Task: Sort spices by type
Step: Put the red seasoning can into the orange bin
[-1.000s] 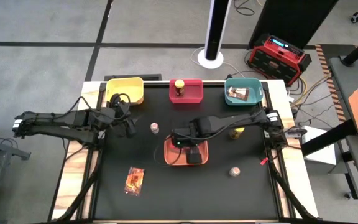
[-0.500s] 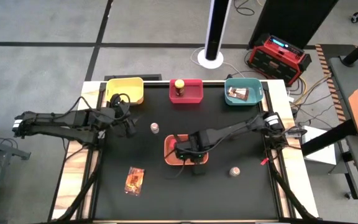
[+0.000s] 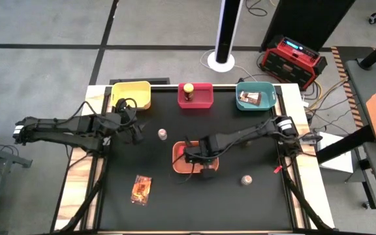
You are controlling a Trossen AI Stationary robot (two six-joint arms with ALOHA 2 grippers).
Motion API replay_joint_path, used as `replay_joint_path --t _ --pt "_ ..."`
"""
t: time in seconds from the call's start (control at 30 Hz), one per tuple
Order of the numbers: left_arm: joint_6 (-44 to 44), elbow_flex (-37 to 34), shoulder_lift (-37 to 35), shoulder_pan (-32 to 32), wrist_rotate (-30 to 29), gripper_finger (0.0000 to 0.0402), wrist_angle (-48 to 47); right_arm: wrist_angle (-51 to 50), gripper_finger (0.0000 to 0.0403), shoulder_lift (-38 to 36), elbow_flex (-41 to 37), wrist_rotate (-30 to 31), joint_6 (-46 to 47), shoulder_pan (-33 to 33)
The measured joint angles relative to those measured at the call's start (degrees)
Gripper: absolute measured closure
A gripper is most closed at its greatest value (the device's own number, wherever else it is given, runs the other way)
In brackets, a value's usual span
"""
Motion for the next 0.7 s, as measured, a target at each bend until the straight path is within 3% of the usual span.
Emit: replay_joint_path --t 0.7 --pt "0.0 0.0 0.0 0.0 0.0 0.0154 -0.2 0.6 0.0394 -0.2 0.5 -0.8 -0.1 -2.0"
